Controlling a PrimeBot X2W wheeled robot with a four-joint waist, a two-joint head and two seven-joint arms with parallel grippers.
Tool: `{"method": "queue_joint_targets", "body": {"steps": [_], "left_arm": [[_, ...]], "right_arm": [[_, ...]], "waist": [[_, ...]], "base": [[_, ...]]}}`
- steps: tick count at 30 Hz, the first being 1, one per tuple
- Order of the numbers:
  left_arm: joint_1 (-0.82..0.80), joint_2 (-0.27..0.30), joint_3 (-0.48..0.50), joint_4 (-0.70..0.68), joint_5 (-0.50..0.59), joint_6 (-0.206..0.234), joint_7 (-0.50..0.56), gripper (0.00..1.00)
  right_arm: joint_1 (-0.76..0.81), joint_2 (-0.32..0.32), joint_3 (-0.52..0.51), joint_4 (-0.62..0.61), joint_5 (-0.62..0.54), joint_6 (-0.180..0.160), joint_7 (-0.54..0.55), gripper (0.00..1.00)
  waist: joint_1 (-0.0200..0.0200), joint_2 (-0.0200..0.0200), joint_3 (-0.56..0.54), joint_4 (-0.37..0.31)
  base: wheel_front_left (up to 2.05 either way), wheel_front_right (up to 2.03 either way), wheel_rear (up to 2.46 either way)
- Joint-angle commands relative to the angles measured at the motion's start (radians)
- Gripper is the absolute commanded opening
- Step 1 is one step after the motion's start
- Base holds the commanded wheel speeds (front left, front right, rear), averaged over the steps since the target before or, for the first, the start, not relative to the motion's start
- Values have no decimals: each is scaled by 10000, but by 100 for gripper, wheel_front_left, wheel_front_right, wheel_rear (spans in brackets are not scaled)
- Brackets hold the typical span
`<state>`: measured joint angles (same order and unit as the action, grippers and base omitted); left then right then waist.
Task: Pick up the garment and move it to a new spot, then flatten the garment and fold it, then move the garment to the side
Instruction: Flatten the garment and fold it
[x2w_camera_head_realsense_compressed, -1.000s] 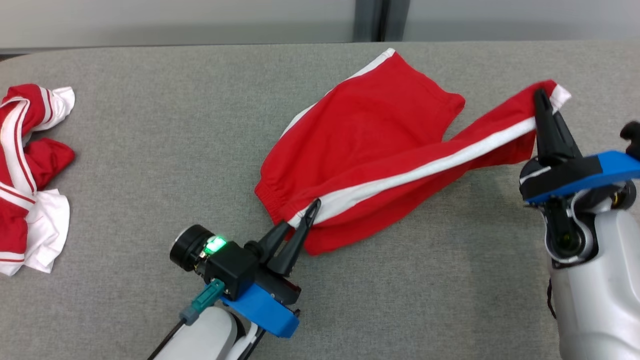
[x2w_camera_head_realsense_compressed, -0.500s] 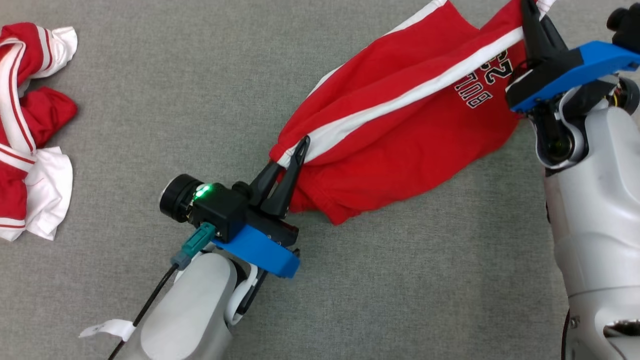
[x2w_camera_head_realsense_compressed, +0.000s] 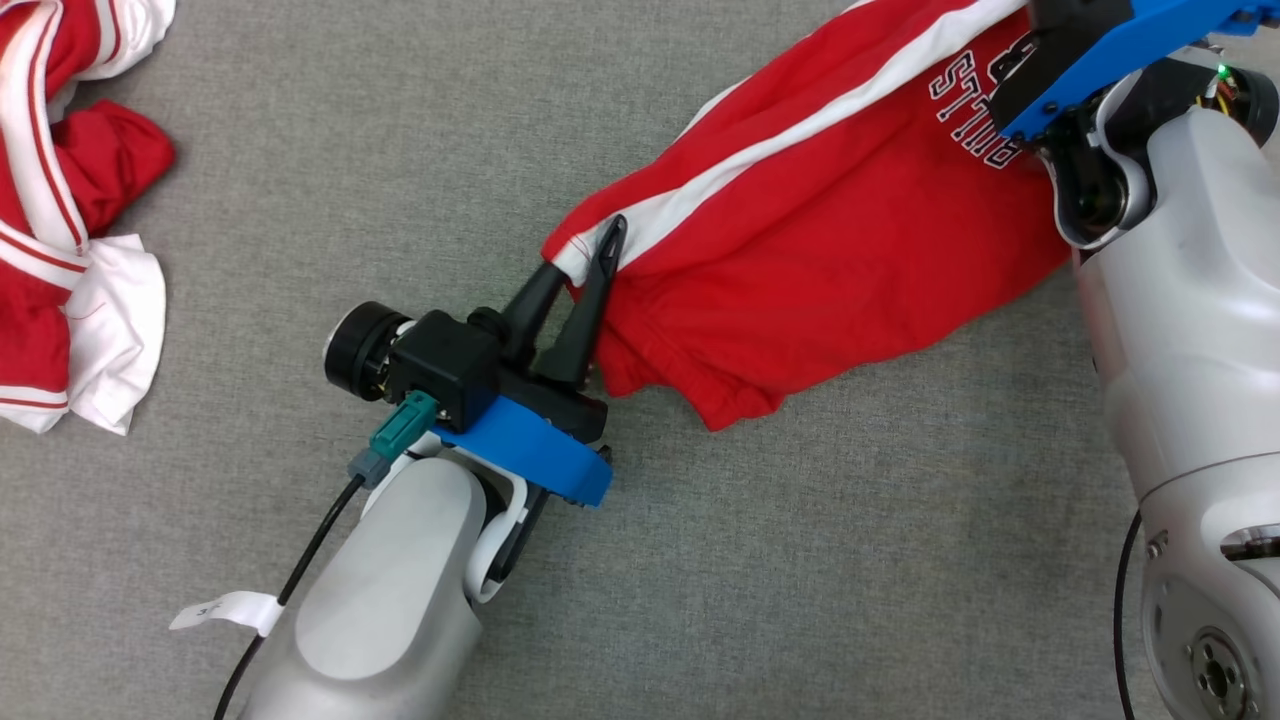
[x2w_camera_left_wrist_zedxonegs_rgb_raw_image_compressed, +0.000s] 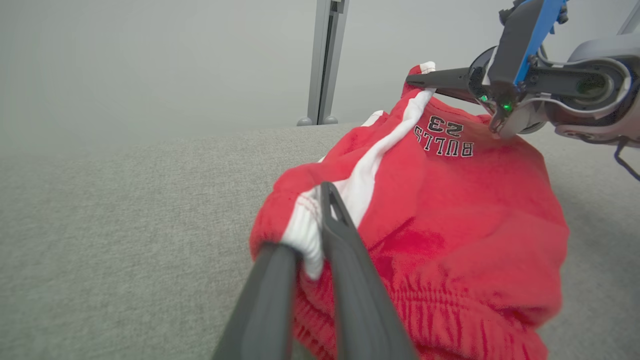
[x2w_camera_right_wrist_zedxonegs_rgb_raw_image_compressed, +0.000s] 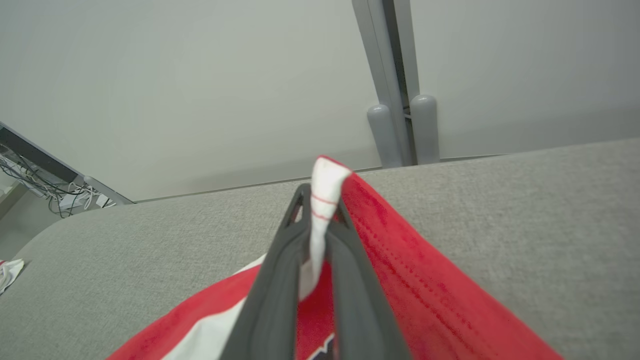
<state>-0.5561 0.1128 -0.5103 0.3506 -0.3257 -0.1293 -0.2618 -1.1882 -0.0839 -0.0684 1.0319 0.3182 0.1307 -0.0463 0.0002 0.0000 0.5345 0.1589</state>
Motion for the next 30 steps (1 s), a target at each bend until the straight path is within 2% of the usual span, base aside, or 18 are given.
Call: {"method": "queue_joint_targets", "body": {"steps": [1, 7, 16, 22, 23, 30], "left_arm": [[-190, -79, 31, 78, -13, -11, -47, 100], [81, -148, 72, 177, 158, -10, -47, 100], [1392, 83, 576, -440, 662, 9, -47, 100], [2018, 177, 1302, -1082, 837, 194, -47, 100], [2175, 150, 1664, -1400, 896, 289, -47, 100], [2541, -120, 2932, -2250, 1052, 661, -46, 100]], "right_arm": [[-211, -7, 54, 233, -90, 1, -165, 100], [43, -285, 379, 728, 213, 1, -476, 100], [968, -1261, 1484, 655, 743, 1, -857, 100], [1370, -1883, 1889, 713, 945, 1, -905, 100], [1534, -2089, 2066, 742, 975, 1, -941, 100], [1813, -2416, 2502, 887, 1085, 1, -953, 100]], "waist": [[-2, 0, -12, 45], [-2, 0, -323, 132], [-2, 0, -1038, 130], [-2, 0, -1216, 256], [-2, 0, -1238, 313], [-2, 0, -1192, 438]], "base": [[0, 0, 0], [0, 0, 0], [0, 0, 0], [0, 0, 0], [0, 0, 0], [0, 0, 0]]}}
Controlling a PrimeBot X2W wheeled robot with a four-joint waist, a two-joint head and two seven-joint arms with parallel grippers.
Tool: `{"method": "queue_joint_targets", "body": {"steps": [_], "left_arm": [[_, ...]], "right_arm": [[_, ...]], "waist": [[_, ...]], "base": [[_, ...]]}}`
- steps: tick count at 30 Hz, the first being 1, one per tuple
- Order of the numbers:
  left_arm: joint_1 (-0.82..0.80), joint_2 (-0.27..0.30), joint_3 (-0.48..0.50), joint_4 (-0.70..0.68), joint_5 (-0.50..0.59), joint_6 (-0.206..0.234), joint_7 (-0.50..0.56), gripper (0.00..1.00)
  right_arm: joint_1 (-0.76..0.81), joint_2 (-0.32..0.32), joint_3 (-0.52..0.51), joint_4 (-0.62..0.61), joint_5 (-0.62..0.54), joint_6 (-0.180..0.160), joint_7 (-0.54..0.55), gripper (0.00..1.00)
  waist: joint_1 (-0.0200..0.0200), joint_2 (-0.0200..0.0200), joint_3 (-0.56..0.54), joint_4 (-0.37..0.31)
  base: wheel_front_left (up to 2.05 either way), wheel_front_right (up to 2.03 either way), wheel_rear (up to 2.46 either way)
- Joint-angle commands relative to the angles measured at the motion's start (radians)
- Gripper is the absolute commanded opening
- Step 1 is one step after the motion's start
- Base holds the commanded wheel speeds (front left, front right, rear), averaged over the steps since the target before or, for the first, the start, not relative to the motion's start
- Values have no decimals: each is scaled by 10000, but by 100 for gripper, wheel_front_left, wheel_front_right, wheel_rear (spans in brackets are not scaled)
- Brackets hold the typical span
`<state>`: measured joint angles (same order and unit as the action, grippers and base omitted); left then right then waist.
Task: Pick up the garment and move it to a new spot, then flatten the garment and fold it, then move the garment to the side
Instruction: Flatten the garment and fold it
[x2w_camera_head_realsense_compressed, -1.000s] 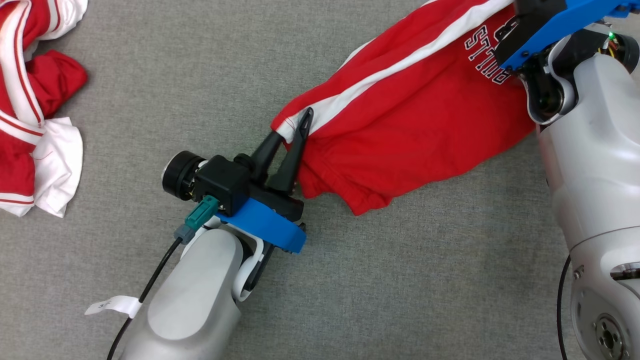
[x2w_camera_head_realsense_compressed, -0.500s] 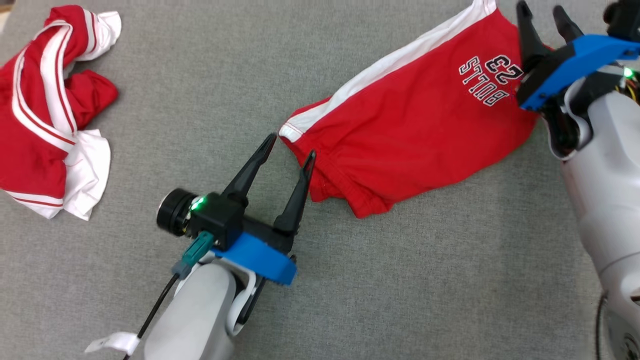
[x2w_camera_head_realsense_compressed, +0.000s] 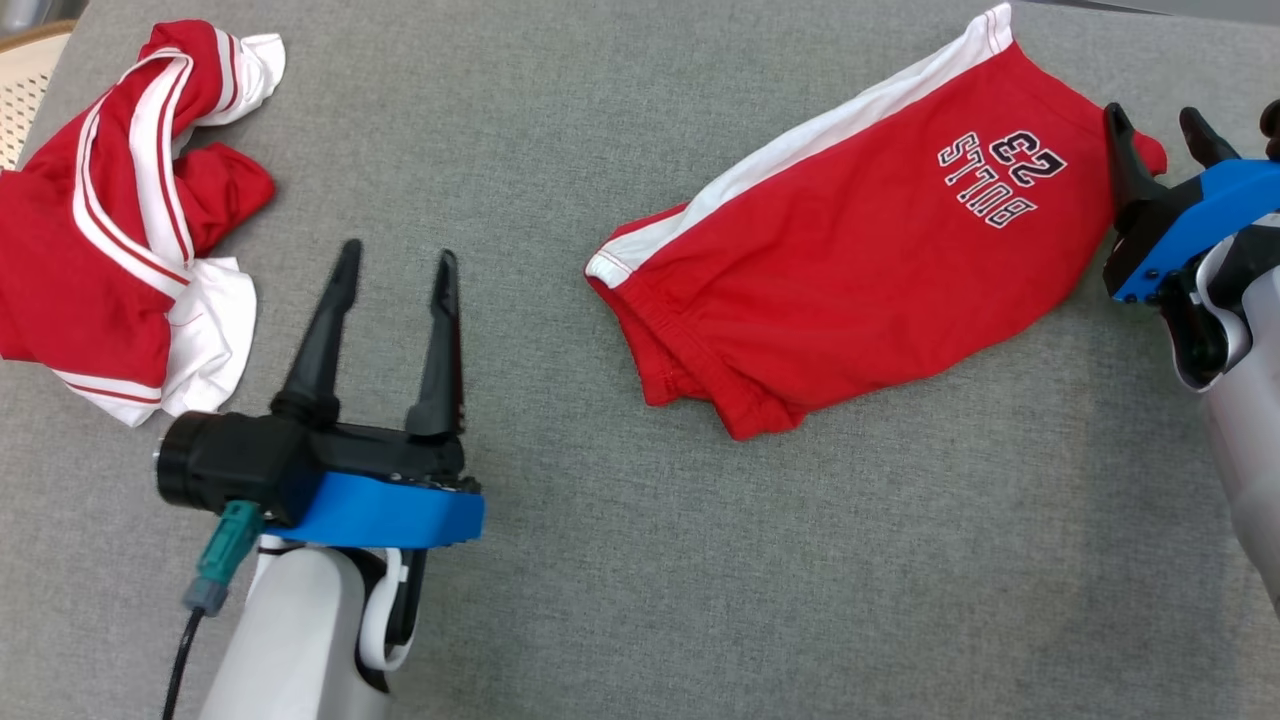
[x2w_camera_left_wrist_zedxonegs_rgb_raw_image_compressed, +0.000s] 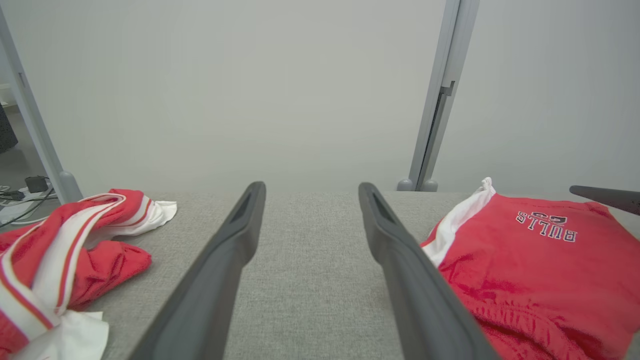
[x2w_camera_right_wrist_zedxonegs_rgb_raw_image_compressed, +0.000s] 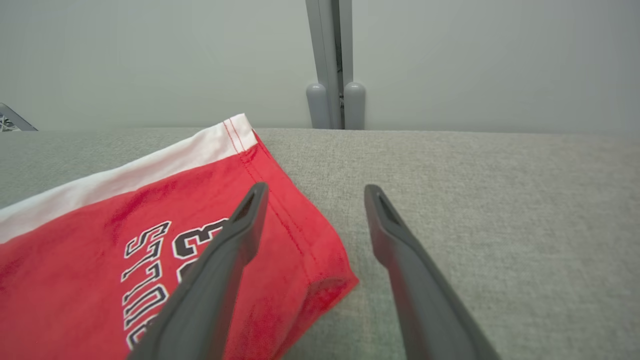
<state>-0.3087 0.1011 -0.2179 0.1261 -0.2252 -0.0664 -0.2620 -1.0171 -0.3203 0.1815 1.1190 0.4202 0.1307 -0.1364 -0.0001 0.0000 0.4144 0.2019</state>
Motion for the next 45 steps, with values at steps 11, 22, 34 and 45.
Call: {"method": "queue_joint_targets", "body": {"steps": [11, 22, 34, 45], "left_arm": [[413, -483, 1374, -407, 476, 55, -41, 100], [344, -511, 1565, -62, 482, 95, -38, 100], [1099, -510, 2169, 47, 883, -3, -38, 100], [1714, -508, 2426, -90, 981, -54, -38, 100]], "right_arm": [[146, -123, 501, 947, 170, 1, 356, 100], [303, 170, 724, 588, 961, 1, 249, 0], [2258, 464, 871, -896, 2838, 1, -496, 0], [4703, 80, 139, -2088, 4452, 1, -1073, 0]], "waist": [[1, 0, 160, 236], [1, 0, -36, -19], [1, 0, -1135, -1273], [1, 0, -1764, -1867]], "base": [[0, 0, 0], [0, 0, 0], [0, 0, 0], [0, 0, 0]]}}
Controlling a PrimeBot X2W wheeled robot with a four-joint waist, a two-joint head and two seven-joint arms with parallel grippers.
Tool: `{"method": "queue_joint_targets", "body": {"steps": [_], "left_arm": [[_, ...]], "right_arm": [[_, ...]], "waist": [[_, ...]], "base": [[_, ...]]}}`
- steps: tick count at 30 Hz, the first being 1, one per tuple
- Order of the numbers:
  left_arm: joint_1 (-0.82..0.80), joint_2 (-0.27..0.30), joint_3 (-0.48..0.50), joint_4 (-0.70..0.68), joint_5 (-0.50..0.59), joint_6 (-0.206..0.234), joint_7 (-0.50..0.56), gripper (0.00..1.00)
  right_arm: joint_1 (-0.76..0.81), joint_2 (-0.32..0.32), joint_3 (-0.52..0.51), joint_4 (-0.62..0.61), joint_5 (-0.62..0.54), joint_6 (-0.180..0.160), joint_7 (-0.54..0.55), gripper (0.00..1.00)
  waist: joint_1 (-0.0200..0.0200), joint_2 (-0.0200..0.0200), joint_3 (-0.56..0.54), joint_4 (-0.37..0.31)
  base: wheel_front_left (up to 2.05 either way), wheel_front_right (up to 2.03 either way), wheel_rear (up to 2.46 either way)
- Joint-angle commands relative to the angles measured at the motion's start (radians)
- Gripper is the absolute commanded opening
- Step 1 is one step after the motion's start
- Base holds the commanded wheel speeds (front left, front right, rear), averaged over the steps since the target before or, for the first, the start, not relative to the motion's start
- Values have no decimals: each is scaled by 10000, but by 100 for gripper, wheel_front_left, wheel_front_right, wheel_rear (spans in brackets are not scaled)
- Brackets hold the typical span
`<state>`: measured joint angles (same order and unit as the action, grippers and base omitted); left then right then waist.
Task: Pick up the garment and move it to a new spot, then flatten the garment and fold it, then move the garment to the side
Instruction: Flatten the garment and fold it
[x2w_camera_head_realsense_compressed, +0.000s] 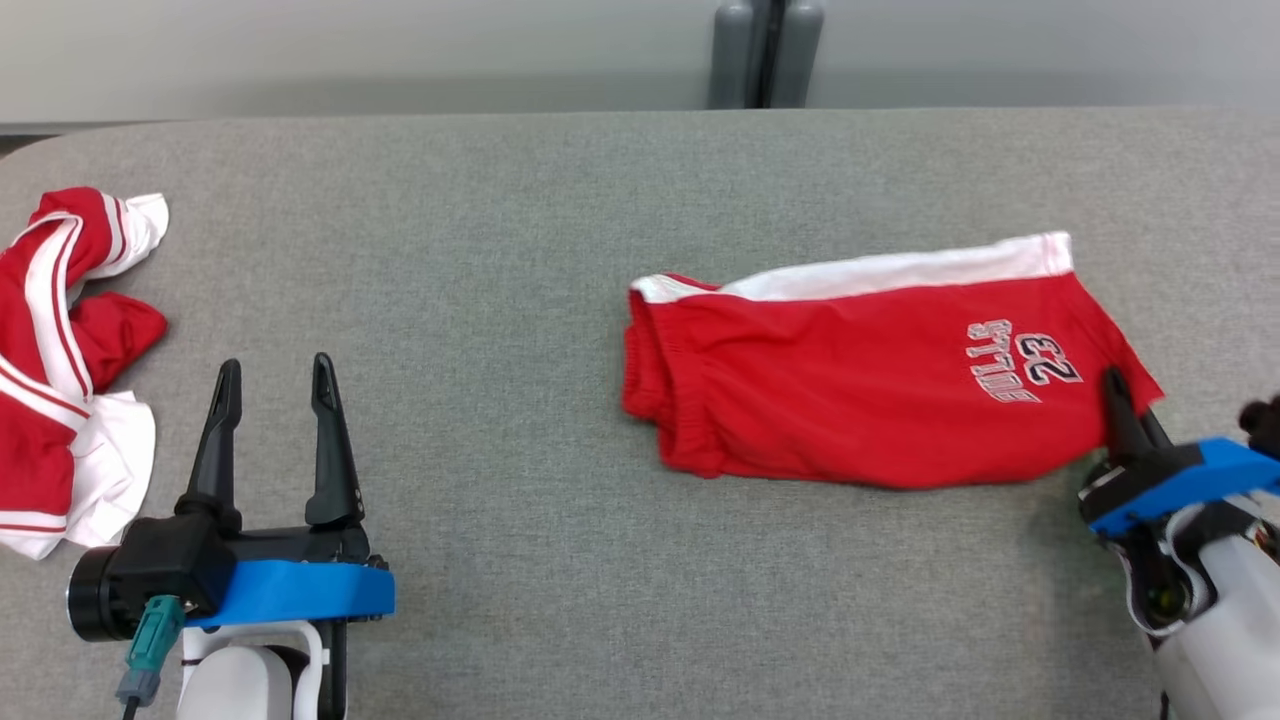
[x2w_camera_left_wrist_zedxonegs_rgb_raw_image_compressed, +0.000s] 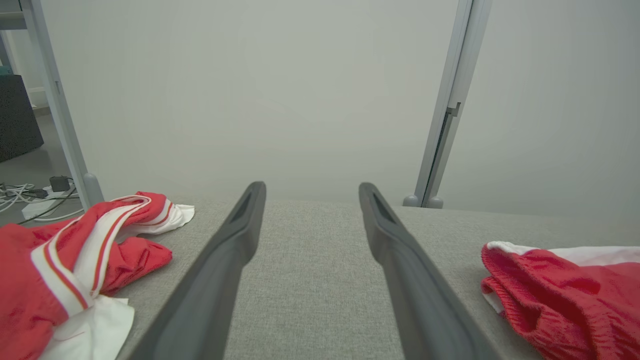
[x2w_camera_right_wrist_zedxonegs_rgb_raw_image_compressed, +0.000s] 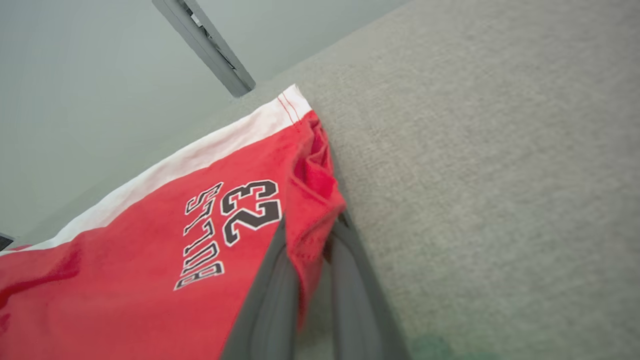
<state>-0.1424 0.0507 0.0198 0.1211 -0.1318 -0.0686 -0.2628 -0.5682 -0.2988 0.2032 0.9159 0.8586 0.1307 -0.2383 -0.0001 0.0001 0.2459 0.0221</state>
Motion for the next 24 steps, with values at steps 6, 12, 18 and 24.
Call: {"method": "queue_joint_targets", "body": {"steps": [6, 12, 18, 24], "left_arm": [[222, -5, 119, -49, 103, -94, -28, 100], [241, -6, 33, 50, 56, -137, -30, 100], [291, -6, -89, 111, 21, -137, -30, 100], [335, -6, -169, 143, -76, -77, -30, 100]], "right_arm": [[868, -399, -584, -169, 170, 1, -203, 0], [707, -153, -767, -398, 30, 1, -251, 0], [158, 128, -711, -795, -297, 1, -264, 0], [-431, 549, -424, -1156, -558, 1, -207, 0]], "waist": [[1, -1, -193, -137], [1, -1, -291, -51], [1, -1, -475, 163], [1, -1, -624, 392]], "base": [[0, 0, 0], [0, 0, 0], [0, 0, 0], [0, 0, 0]]}}
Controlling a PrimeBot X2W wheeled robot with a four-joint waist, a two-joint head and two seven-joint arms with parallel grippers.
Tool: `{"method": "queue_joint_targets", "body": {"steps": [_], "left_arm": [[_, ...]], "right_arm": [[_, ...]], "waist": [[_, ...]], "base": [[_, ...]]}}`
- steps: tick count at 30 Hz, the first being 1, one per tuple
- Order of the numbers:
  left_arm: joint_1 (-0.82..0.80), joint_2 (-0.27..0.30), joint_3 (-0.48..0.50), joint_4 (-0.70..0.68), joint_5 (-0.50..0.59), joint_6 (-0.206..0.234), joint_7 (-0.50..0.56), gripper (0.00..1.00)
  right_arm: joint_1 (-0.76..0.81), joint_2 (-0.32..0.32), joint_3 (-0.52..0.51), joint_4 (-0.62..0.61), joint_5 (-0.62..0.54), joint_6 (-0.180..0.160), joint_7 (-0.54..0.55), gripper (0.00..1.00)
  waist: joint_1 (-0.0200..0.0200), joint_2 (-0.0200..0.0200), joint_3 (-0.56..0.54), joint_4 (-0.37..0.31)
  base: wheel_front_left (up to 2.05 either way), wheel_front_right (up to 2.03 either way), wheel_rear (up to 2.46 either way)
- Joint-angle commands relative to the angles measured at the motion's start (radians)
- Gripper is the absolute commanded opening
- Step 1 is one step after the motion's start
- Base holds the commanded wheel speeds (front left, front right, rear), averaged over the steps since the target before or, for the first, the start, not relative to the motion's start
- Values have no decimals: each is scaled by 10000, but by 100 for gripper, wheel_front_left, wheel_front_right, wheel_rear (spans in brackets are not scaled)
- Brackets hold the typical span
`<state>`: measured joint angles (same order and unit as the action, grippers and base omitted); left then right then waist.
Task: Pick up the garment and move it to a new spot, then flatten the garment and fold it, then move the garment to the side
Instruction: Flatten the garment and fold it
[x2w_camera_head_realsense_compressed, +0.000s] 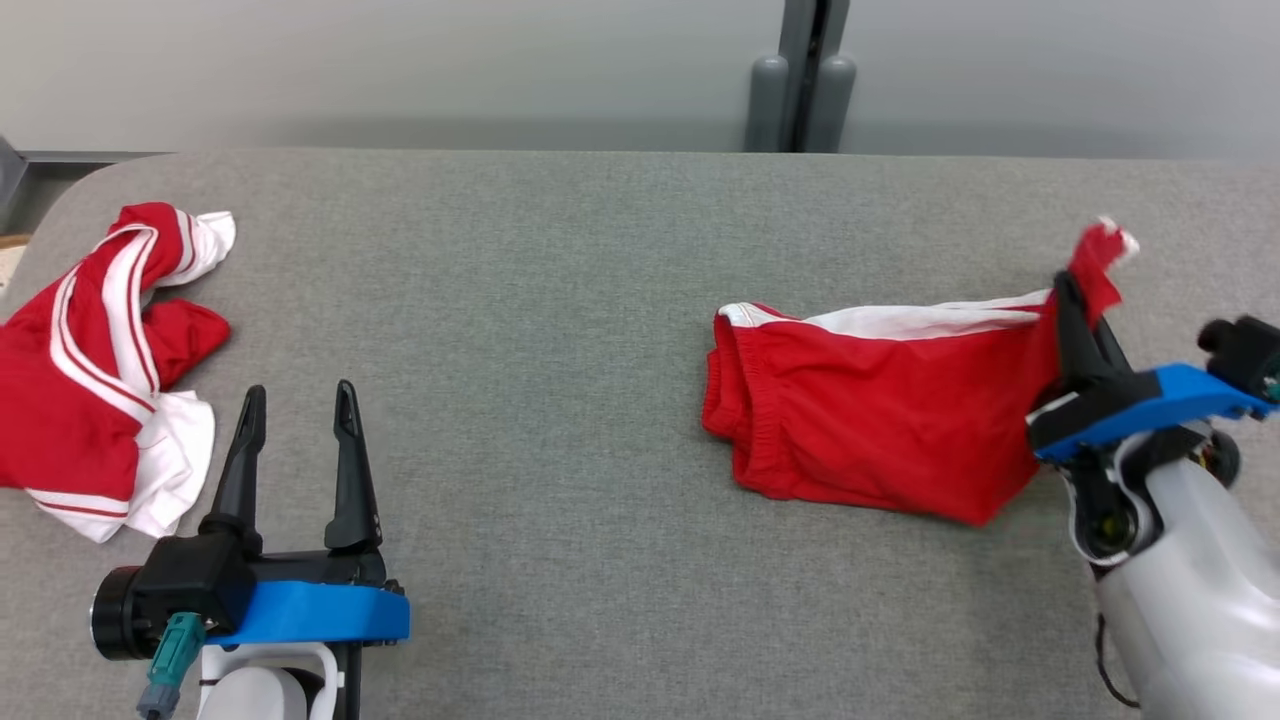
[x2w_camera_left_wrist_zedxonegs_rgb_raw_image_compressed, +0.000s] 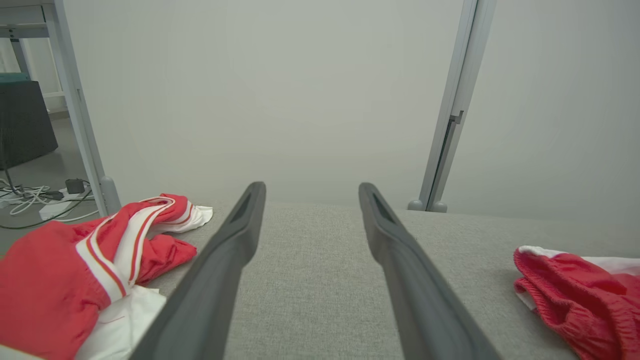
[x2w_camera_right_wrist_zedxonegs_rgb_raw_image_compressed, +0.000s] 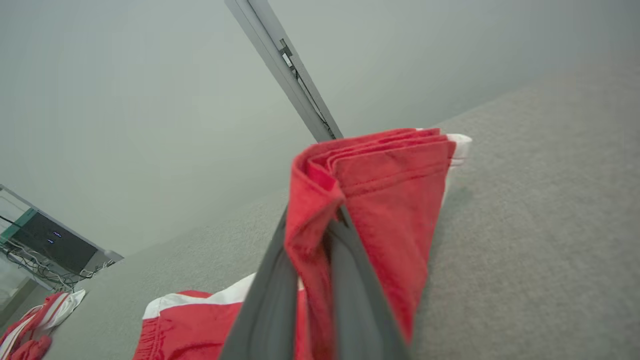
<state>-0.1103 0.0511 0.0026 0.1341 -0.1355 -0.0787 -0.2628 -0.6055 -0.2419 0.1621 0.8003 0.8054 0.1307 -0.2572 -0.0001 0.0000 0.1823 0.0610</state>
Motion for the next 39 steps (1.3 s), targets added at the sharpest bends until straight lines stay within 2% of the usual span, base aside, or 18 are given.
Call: {"method": "queue_joint_targets", "body": {"steps": [1, 6, 11, 16, 22, 28, 29, 30, 31, 34, 39], "left_arm": [[20, -11, -20, 20, -51, 34, -28, 100], [57, -10, -117, 63, -132, 46, -28, 100], [108, -11, -127, 69, -221, 66, -30, 100], [187, -10, -152, 94, -266, 78, -28, 100], [267, -12, -152, 15, -351, 182, -28, 100], [133, -10, -244, 63, -401, 199, -30, 100], [98, -10, -250, 72, -396, 187, -30, 100], [73, -10, -259, 83, -385, 170, -30, 100], [63, -10, -270, 94, -370, 163, -28, 100], [118, -12, -274, 134, -327, 144, -28, 100], [232, -10, -237, 197, -307, 133, -28, 100]], "right_arm": [[-174, 80, 59, -69, -59, 1, -4, 0], [-694, 607, 534, -279, -425, 3, 72, 0], [-607, 1093, 1579, -536, -918, 1, 283, 0], [-11, 1113, 2480, -911, -1202, 1, 376, 0], [1077, 824, 3536, -1648, -1606, 1, 351, 0], [1693, 716, 4044, -1724, -2025, 1, 422, 0], [1733, 736, 4062, -1687, -2097, 1, 409, 16], [1764, 780, 4072, -1645, -2163, 1, 379, 46], [1782, 817, 4140, -1607, -2279, 1, 355, 100], [1837, 930, 4258, -1555, -2734, 1, 193, 100], [1977, 1159, 3907, -1774, -3276, 1, -26, 100]], "waist": [[1, 0, -17, 58], [1, 0, -63, 321], [1, 0, -99, 597], [1, 0, -133, 720], [1, 0, -109, 720], [1, 0, -62, 694], [1, 0, -56, 690], [1, 0, -55, 683], [1, 0, -65, 670], [1, 0, -136, 596], [1, 0, -323, 342]], "base": [[0, 0, 0], [0, 0, 0], [0, 0, 0], [0, 0, 0], [0, 0, 0], [0, 0, 0], [0, 0, 0], [0, 0, 0], [0, 0, 0], [0, 0, 0], [0, 0, 0]]}}
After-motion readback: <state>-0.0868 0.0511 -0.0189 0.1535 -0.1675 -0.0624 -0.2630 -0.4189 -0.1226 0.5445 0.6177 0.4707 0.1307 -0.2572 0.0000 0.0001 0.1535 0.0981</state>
